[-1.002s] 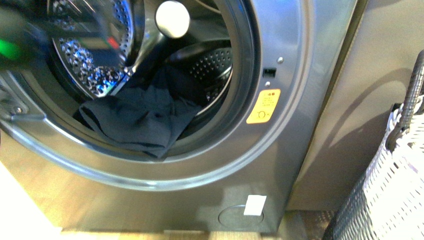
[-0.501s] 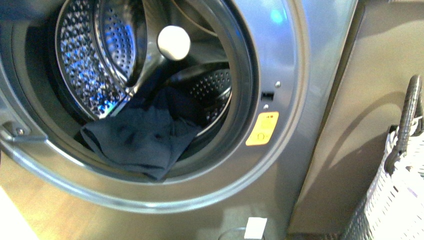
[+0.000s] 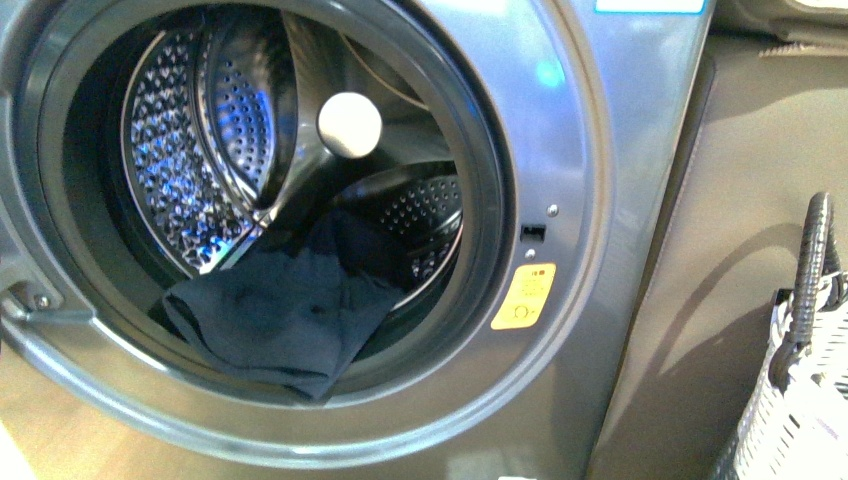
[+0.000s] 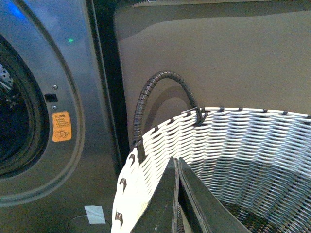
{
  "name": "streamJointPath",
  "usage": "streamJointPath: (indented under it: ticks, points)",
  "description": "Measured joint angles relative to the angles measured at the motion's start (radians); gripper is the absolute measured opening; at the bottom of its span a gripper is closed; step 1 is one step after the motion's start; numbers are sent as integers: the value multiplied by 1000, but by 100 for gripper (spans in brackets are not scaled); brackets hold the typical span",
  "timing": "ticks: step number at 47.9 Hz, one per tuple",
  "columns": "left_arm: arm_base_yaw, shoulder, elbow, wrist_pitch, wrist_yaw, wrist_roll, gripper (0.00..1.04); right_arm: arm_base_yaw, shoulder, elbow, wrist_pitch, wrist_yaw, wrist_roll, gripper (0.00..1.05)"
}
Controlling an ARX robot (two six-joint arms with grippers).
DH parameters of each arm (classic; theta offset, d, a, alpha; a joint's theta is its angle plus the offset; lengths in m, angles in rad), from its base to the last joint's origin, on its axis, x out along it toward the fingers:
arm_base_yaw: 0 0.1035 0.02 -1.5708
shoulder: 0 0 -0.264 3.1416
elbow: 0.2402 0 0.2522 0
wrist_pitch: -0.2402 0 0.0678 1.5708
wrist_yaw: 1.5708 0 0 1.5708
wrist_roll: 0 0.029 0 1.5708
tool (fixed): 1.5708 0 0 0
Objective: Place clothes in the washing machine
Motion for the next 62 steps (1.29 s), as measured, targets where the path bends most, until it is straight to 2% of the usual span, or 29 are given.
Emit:
streamJointPath:
  ticks: [5,11,47,53,62]
  points:
    - [84,-55,-40,-8,106,0,4,0,0,0,0,0,0,2]
    - [120,-101,-65,-19,112,-1,4,0,0,0,0,0,0,2]
    - [121,-330,-165,-142,119,0,4,0,0,0,0,0,0,2]
    - [121,-467,-165,-312,119,0,4,0,0,0,0,0,0,2]
    - [121,-500,-164,-320,119,0,4,0,0,0,0,0,0,2]
